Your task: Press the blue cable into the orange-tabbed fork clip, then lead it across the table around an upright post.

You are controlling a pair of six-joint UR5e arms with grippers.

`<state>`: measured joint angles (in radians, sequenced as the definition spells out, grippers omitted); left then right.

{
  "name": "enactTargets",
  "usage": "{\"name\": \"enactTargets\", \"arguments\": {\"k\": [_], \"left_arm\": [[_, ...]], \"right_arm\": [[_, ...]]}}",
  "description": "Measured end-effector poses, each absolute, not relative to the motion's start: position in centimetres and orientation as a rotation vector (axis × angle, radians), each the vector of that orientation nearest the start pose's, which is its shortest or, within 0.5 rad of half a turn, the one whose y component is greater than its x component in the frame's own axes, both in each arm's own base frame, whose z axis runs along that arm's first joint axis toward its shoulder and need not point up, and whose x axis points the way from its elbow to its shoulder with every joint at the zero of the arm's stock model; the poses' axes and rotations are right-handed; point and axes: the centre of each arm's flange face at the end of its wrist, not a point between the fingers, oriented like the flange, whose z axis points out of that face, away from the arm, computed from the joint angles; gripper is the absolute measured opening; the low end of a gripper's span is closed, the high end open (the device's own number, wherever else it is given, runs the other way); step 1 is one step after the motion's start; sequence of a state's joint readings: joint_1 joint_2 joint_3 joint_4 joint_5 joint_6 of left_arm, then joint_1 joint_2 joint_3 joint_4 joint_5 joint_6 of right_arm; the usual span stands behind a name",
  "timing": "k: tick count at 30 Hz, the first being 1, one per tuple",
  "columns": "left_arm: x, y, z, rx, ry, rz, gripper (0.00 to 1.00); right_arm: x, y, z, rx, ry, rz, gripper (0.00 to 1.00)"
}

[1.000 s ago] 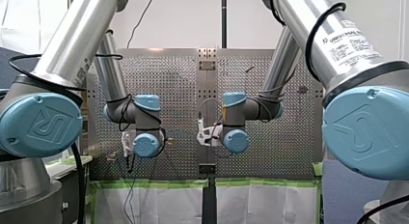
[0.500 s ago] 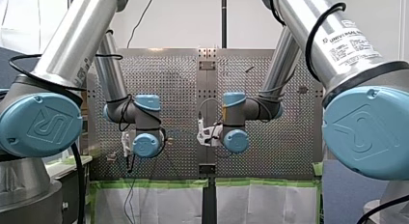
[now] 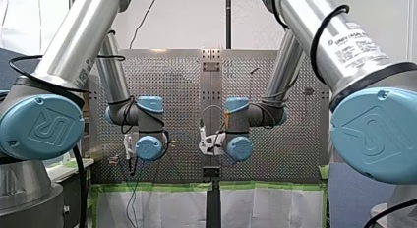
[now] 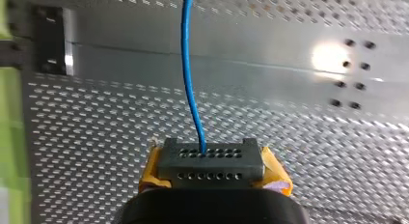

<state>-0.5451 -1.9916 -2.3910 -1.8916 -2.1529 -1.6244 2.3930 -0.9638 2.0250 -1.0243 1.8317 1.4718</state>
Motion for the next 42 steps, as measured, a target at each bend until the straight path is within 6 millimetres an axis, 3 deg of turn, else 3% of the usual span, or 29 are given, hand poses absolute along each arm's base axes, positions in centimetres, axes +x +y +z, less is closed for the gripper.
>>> {"name": "enactTargets", "arguments": {"k": [8, 18, 30, 42], "left_arm": [[28.8, -26.7, 8.0, -0.075, 1.562, -0.017, 0.0], [28.8, -26.5, 7.9, -0.074, 1.568, -0.005, 0.0], [28.5, -23.5, 3.6, -0.023, 1.742, 0.158, 0.0], [28.1, -23.3, 3.3, -0.01, 1.771, 0.174, 0.0]], "right_arm": [[45.6, -27.3, 4.2, 1.712, -0.81, 1.476, 0.0], [45.6, -27.3, 4.1, 1.715, -0.81, 1.474, 0.0], [45.6, -27.3, 4.1, 1.715, -0.81, 1.474, 0.0], [45.6, -27.3, 4.1, 1.715, -0.81, 1.474, 0.0]]}}
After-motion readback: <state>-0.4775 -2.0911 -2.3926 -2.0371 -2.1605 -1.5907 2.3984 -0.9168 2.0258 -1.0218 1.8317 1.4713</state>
